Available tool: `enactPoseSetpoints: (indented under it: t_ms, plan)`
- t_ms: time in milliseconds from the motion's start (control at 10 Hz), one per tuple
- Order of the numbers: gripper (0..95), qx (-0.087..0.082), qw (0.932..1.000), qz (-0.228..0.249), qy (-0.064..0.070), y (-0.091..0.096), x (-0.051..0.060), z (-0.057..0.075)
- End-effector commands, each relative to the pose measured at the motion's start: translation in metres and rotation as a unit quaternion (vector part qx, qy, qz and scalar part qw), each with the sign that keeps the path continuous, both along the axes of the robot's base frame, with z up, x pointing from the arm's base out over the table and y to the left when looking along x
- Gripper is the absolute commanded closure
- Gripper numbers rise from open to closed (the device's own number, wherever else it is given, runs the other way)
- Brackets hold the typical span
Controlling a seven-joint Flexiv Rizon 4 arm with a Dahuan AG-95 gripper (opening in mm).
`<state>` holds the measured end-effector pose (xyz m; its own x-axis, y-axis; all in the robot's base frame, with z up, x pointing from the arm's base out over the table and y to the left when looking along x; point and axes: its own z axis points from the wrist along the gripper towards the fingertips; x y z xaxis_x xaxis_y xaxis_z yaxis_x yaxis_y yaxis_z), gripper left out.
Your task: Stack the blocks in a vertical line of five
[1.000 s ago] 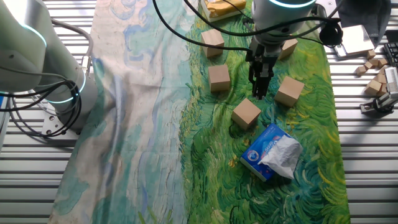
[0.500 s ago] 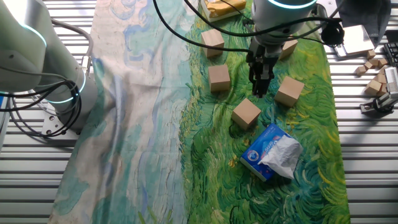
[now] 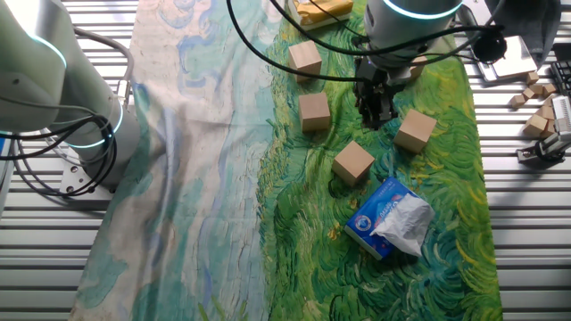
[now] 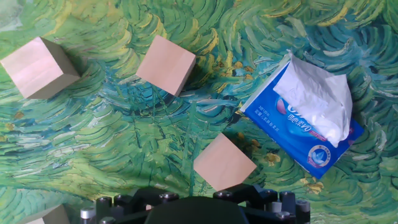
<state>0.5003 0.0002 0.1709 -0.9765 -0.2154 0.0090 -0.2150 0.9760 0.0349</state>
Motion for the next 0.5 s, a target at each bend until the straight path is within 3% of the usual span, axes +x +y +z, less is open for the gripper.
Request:
enactPoseSetpoints:
  t_ms: [100, 500]
  plan:
    - [95.0, 0.0, 1.0, 0.001, 0.0, 0.0001, -0.0005, 0.0001]
    - [95.0, 0.001, 1.0, 0.004, 0.0, 0.0001, -0.0005, 0.0001]
